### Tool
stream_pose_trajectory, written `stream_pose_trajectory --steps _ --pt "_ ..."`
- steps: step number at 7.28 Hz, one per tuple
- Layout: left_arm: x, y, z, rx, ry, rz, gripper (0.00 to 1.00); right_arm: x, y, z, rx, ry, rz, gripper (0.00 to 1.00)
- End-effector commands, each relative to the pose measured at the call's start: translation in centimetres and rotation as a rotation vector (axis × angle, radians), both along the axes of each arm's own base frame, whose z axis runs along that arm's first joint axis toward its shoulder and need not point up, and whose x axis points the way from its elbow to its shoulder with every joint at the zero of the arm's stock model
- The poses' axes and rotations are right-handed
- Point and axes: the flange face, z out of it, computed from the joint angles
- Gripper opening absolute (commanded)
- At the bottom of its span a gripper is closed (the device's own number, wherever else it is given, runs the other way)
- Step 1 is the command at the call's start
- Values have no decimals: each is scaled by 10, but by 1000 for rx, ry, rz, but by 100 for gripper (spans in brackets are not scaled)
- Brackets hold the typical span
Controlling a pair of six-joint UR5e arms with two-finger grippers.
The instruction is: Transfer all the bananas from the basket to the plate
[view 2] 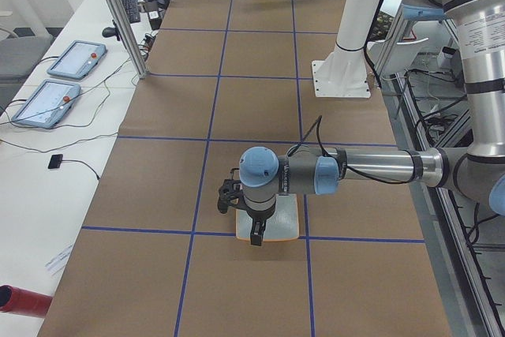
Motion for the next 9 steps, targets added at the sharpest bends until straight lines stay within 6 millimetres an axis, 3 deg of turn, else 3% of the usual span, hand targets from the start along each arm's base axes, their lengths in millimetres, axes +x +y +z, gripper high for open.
stream_pose_trajectory --steps 1,4,5,7,9 --pt "0 0 0 0 0 0 100 2 -3 -6 28 5 7 100" --pt "0 -2 -7 21 0 0 100 3 -3 -6 29 11 11 100" --pt "0 -2 -8 26 0 0 100 2 -7 -20 58 7 11 100" --pt "0 -3 -10 31 0 0 100 0 -48 -58 143 -1 14 100" --pt "0 -3 -10 31 0 0 100 -1 -44 -53 144 -6 -4 100"
